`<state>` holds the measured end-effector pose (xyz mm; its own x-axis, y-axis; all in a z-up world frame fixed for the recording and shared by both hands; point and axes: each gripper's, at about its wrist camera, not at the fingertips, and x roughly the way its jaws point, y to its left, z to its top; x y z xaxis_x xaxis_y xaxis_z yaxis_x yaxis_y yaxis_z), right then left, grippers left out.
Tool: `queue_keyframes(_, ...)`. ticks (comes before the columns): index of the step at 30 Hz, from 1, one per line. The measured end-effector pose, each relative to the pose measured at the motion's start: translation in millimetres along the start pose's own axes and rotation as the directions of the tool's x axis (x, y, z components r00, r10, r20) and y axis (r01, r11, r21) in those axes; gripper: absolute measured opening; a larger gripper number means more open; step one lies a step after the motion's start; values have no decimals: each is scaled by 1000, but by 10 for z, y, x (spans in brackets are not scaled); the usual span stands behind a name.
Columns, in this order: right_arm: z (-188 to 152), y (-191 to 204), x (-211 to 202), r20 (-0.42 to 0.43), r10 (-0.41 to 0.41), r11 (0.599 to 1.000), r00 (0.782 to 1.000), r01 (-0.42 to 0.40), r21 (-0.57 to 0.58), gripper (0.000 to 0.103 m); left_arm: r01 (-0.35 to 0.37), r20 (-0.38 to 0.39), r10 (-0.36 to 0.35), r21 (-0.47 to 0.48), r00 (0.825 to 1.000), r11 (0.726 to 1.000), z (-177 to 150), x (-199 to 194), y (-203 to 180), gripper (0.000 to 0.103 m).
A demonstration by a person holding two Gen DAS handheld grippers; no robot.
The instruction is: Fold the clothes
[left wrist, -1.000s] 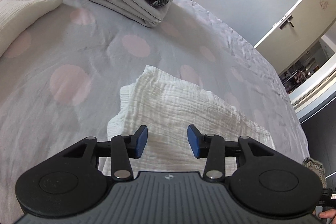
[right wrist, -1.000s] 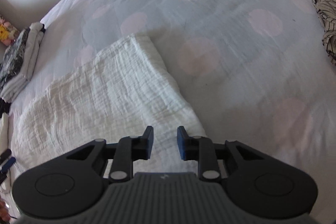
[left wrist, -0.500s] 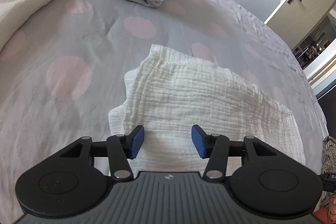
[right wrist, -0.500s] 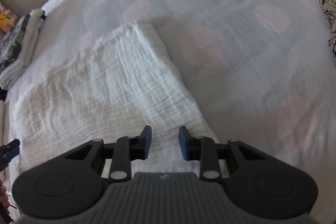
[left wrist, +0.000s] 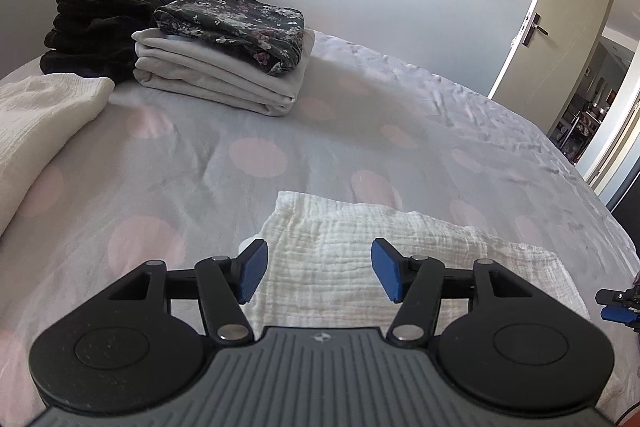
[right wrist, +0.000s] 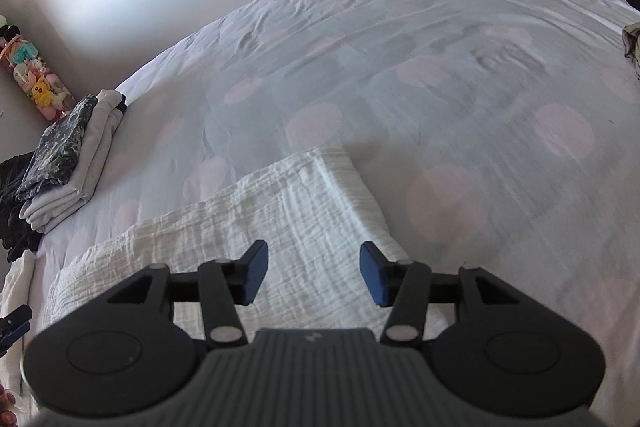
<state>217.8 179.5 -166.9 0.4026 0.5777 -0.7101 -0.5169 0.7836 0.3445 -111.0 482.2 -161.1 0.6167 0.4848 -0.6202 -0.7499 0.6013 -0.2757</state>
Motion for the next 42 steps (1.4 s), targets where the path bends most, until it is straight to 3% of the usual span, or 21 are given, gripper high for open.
queue_keyframes(4, 28, 19, 173, 9, -71, 994, 997, 72, -85, 56, -7, -10, 7, -5, 1000, 1000, 0, 67, 65, 68)
queue_keyframes(6, 62, -16, 232, 0, -84, 991, 996, 83, -106, 64, -12, -23, 12, 1, 1000, 1000, -5, 103, 75, 67)
queue_keyframes(11, 97, -156, 345, -41, -113, 991, 993, 110, -80, 65, -22, -54, 23, 18, 998, 1000, -20, 194, 99, 67)
queue_keyframes(20, 19, -277, 407, -62, -91, 996, 994, 89, -31, 64, -26, -107, 29, 27, 994, 999, -43, 311, 125, 67)
queue_keyframes(23, -5, -290, 427, -68, -84, 996, 994, 82, -26, 54, -24, -112, 27, 30, 993, 999, -52, 316, 132, 67)
queue_keyframes(25, -20, -298, 440, -73, -80, 997, 994, 78, -23, 32, -25, -125, 27, 20, 992, 999, -54, 325, 153, 67)
queue_keyframes(28, -37, -311, 443, -72, -71, 997, 995, 70, -13, 15, -17, -129, 18, 10, 992, 1000, -43, 303, 166, 67)
queue_keyframes(34, 86, -174, 164, -20, 1, 1000, 1000, -1, 24, 9, -5, -113, 3, -18, 994, 1000, 10, 221, 191, 67)
queue_keyframes(42, 411, 596, -465, 35, 198, 979, 980, -200, 43, 8, 11, -101, -19, -84, 995, 996, 82, 137, 274, 67)
